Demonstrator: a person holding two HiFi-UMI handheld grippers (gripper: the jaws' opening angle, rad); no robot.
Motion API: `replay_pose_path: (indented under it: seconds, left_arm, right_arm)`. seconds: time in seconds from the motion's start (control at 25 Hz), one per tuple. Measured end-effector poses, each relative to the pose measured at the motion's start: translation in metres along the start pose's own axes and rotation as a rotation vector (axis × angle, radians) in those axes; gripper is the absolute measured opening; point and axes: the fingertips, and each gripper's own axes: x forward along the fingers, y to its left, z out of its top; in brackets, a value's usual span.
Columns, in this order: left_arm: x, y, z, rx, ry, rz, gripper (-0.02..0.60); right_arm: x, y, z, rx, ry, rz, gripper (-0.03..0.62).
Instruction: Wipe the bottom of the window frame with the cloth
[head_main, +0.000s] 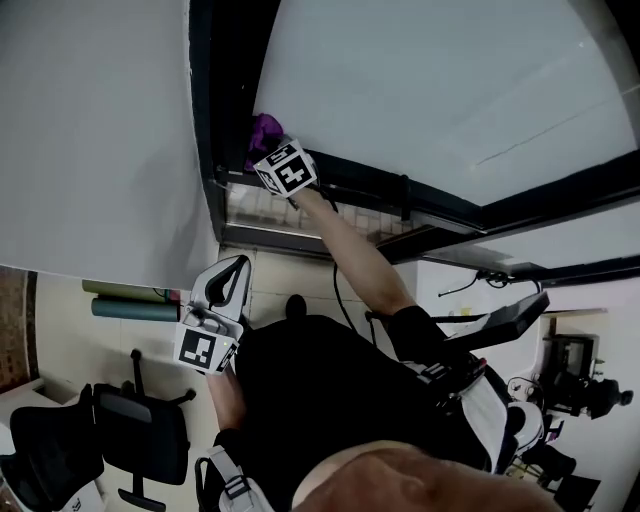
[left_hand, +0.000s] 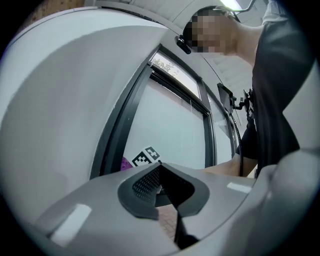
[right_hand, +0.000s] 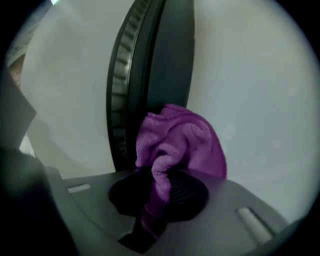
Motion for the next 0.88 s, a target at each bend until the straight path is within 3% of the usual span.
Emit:
replay_pose_path:
  seconds: [0.32,0.56,0.68,0.88]
  left_arm:
    - [0.002,0.007,0.001,0.002,-0.002,0.03,0.002]
    - [0.02,-0.002,-0.004,0.002,0.018,-0.036,0.002]
    - [0.033,-0.012,-0.009,-0.004,0.034,-0.082,0.002]
    - [0.055,-0.026,-0.018,-0.014,0.049,-0.15,0.002]
  right_arm:
    - [0.001,0.001,-0.012,-0.416,0.15,-0.102,0.061]
    - [-0.046,-0.039,-0.062,-0.549,0.292,-0.214,0.061]
    - [-0.083,-0.071,-0.1,-0.614,0.419,-0.281,0.06]
    - [-0.146,-0.132,-0.164,-0.759,0.725,-0.393,0.06]
